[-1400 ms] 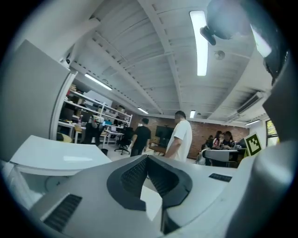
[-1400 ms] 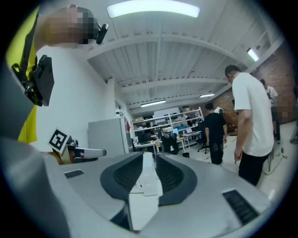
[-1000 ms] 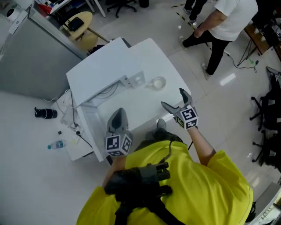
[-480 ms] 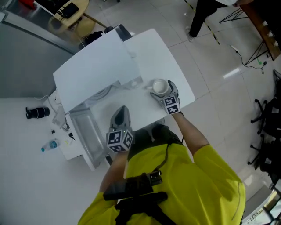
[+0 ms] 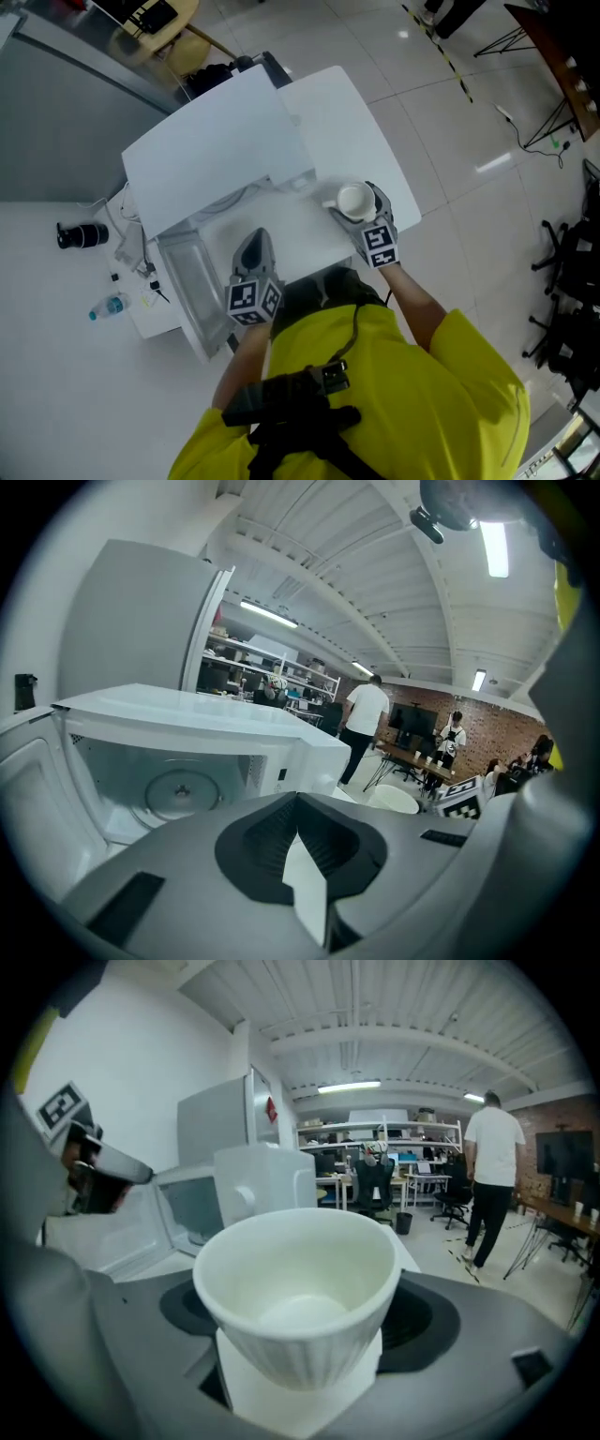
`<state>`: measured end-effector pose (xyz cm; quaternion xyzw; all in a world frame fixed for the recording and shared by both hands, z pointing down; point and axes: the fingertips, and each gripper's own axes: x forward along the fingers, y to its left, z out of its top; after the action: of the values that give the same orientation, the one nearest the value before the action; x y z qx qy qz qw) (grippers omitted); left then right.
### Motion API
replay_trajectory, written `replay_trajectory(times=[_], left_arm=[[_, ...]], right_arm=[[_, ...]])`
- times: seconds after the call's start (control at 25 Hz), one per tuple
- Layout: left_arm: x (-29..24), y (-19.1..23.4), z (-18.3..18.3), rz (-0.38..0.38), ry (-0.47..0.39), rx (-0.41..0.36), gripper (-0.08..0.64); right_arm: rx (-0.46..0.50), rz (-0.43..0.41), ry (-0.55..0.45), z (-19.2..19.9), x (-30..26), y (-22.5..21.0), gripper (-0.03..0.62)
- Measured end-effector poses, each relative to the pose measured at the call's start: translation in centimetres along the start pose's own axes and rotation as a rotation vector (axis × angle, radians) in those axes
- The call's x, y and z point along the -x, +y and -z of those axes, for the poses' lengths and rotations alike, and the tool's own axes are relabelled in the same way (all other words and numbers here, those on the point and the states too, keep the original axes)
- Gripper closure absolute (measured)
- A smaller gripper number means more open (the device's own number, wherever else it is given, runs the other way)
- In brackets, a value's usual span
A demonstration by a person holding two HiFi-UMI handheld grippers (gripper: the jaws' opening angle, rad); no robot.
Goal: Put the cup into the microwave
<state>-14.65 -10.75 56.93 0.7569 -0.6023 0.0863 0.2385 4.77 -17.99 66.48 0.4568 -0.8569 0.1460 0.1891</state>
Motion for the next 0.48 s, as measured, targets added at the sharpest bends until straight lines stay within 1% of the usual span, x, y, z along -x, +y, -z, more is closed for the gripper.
replay_trajectory(times=[0.12,0.2,0.32,0.48], left_arm=[[1.4,1.0,-0.7,-0.024,-0.030,0.030,0.566],[2.6,2.1,-1.0,-0.049,-0.043,0.043,0.567],[4.4,4.8,-1.0,-0.100,-0.055,0.064,0.566],[6.0,8.8,-0.7,-0.174,-0.061,0.085,0.566]], right_arm=[[0.009,-0.092,-0.009,-2.9,3.4,3.8,0.110],[0.018,-0.162,0.004,-3.9,4.1,6.7,0.110],[0.044,-0.265,0.008,-4.6,2.3,11.7,0.110],[0.093,-0.388,0.011,-5.2,-2.8,18.5,0.110]])
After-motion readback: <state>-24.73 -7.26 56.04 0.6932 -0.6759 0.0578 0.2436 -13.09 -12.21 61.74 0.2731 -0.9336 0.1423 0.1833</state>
